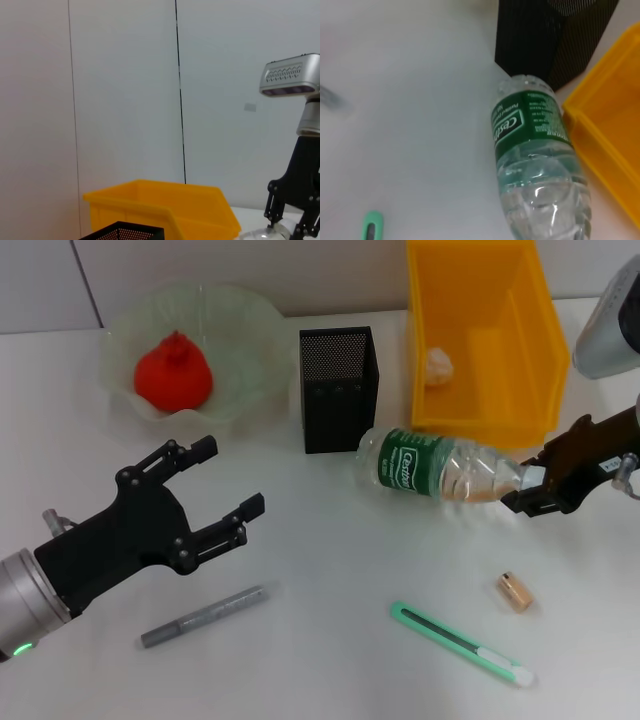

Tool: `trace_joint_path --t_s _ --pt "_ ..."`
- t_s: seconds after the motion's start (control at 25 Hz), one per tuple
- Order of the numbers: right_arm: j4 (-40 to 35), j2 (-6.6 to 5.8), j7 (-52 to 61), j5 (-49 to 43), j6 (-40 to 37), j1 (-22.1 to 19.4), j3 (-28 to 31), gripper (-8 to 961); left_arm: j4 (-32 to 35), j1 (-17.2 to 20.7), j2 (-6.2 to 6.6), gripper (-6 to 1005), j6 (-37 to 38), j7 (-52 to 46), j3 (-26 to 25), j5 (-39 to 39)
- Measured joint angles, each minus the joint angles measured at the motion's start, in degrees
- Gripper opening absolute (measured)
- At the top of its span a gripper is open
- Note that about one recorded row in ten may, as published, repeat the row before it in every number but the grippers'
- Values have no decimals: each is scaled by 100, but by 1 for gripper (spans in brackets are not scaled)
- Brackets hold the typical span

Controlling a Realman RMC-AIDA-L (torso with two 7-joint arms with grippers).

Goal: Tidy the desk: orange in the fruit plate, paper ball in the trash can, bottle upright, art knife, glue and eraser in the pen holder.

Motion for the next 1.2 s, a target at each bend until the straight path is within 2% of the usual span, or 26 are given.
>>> trace_joint_path --t_s 0.48,1.2 --pt "-665 0 44 376 -338 88 37 443 0 11 0 814 35 8 -77 0" --pt "-850 -8 108 742 -419 274 37 450 -8 154 1 814 275 79 -287 0"
